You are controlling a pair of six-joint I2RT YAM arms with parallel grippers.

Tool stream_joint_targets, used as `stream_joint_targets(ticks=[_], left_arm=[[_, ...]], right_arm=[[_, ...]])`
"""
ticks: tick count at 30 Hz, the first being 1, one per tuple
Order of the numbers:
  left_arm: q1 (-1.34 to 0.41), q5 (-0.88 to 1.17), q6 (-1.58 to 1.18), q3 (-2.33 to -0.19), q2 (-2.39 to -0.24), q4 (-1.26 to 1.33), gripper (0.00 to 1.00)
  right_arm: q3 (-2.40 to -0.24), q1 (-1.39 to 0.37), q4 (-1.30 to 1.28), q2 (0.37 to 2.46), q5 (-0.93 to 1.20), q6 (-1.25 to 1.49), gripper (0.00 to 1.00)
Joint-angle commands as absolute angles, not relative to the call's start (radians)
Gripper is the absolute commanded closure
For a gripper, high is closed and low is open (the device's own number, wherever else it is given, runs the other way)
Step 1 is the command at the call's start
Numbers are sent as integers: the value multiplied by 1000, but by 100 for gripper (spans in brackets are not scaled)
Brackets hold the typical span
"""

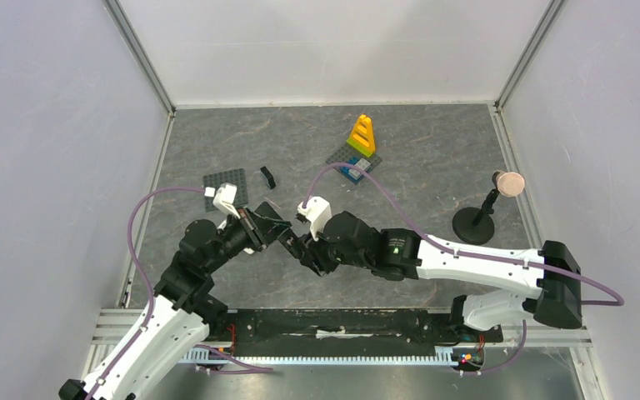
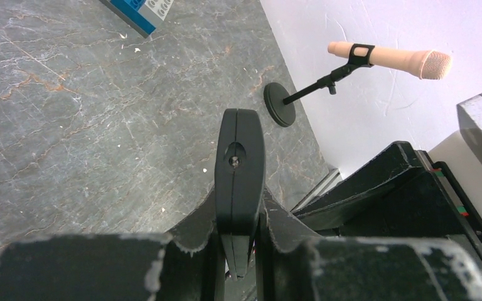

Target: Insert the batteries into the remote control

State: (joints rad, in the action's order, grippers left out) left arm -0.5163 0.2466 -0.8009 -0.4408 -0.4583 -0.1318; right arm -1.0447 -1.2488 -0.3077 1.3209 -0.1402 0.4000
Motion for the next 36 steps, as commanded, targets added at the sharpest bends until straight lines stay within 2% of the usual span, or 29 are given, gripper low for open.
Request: stream_joint_targets(ticks=[1, 36], left_arm=[[-511, 265, -752, -477, -473, -94, 98], [-512, 312, -793, -494, -512, -109, 98]], right_arm=[[-1111, -1262, -289, 1341, -184, 402, 73], [-1193, -1271, -359, 1458, -213, 386, 73]])
